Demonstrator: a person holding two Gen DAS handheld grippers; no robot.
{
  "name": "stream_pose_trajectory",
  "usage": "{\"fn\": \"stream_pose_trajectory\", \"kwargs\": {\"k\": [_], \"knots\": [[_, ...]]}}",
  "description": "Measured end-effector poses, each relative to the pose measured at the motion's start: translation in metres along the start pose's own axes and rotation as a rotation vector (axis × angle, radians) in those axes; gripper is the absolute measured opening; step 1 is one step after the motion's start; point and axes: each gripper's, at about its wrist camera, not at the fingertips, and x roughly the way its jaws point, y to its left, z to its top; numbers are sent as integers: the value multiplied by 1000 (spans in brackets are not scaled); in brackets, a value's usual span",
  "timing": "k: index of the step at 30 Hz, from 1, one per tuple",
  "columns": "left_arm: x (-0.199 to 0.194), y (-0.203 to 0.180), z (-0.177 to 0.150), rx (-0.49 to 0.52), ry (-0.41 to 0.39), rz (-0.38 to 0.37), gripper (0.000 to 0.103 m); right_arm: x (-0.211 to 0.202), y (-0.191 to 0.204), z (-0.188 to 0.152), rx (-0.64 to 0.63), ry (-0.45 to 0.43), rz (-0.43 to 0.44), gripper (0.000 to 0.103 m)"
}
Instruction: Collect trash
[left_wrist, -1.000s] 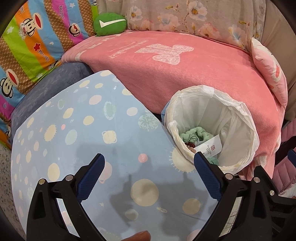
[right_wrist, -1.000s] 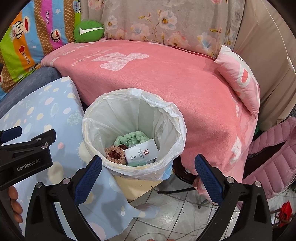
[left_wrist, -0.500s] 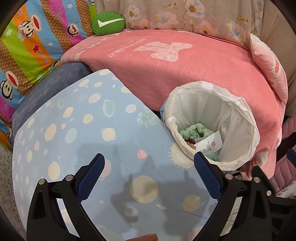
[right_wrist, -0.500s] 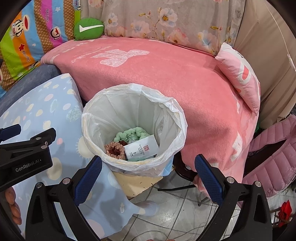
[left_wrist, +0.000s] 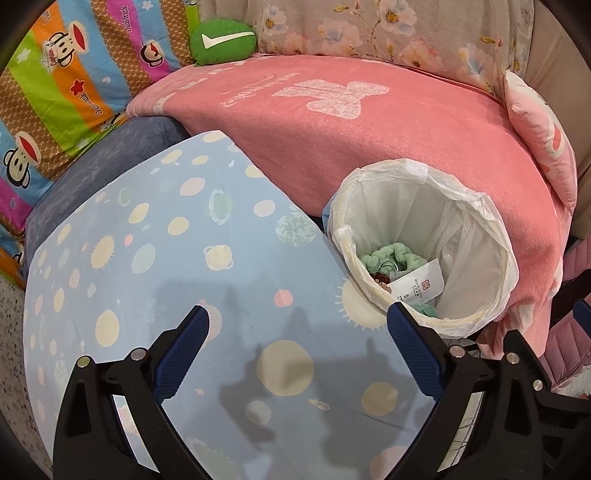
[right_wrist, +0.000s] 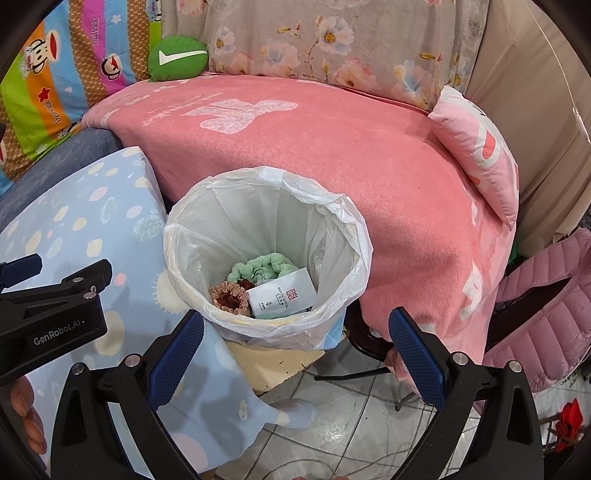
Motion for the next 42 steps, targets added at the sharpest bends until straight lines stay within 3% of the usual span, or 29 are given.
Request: {"fn": "stream_pose_trajectory", "kwargs": {"k": [42], "knots": [[-7,-9,0,35,-17,2,93,-2,-1,1,-1,-2,-4,96]]}}
